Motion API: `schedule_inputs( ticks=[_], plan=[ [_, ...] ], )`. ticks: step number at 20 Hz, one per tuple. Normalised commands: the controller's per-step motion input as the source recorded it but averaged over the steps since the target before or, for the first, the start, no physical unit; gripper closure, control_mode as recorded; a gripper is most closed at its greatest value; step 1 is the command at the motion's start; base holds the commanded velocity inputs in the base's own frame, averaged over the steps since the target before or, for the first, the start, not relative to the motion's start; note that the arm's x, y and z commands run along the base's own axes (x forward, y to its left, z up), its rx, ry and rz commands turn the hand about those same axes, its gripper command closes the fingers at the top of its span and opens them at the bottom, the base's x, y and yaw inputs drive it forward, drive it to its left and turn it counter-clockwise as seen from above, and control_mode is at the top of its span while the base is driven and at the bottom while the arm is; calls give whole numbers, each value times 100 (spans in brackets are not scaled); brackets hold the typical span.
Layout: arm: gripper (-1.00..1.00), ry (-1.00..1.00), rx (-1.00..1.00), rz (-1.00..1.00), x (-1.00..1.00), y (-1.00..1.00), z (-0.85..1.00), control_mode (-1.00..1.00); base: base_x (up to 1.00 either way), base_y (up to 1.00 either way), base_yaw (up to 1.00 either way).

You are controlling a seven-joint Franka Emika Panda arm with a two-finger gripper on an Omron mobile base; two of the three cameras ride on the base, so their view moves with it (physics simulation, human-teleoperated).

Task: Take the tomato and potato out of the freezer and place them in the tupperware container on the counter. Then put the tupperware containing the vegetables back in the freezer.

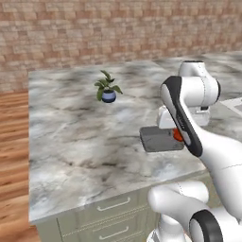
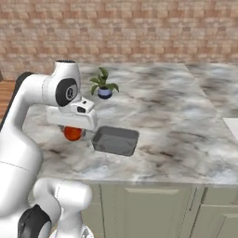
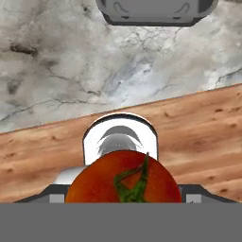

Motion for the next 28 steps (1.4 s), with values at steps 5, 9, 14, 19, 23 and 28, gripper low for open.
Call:
schedule_inputs(
  ticks=[5, 9, 14, 19, 23, 28],
  plan=[
    [100, 3, 2, 3, 12, -7, -9, -100, 45, -28, 18],
    [100, 14, 7, 10, 86, -36, -62, -100, 0, 0, 0],
    [100, 6, 2, 3, 100, -13, -79, -100, 0, 0, 0],
    [100, 0, 0, 1, 98, -5, -65, -100, 0, 0, 0],
    [100, 0, 0, 1, 66, -6, -57, -100, 0, 0, 0],
    [100, 0, 0, 2, 55, -12, -57, -100, 0, 0, 0]
  ],
)
